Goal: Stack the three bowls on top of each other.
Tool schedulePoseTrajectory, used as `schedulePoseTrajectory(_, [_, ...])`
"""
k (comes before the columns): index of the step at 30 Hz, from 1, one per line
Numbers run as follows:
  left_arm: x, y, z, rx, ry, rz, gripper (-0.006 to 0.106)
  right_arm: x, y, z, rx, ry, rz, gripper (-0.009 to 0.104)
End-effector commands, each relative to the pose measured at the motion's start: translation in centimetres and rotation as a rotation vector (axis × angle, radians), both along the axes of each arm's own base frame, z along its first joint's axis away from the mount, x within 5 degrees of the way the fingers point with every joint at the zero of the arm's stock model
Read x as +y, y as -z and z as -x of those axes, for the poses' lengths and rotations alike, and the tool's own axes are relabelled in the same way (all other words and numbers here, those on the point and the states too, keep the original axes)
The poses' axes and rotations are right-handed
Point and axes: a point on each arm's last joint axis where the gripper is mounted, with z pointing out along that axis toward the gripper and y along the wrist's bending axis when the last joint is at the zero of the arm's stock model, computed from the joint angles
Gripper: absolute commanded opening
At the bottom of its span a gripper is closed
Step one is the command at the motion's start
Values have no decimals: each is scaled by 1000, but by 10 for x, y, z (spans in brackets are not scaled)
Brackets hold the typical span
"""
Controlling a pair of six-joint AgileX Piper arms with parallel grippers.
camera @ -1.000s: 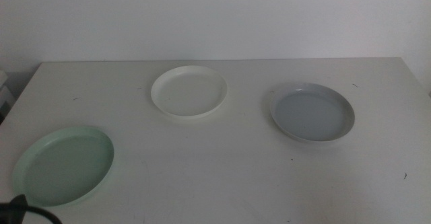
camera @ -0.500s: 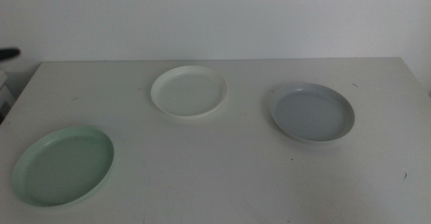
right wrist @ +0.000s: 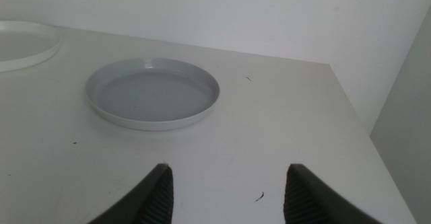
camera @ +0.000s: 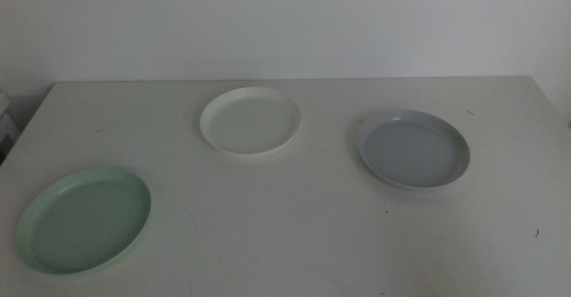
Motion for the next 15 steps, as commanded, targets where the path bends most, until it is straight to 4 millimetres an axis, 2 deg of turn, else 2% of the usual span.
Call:
schedulePoseTrajectory(1, [1,-14,-9,-43,-8,0,105,0,-8,-2,-64,6,11,43])
schedulePoseTrajectory(9, [2,2,-38,57,-15,-15,105,0,-8,-2,-64,6,11,43])
schedulePoseTrajectory(15, [4,12,-53,112,-19,-29,105,0,-8,-2,-64,6,11,43])
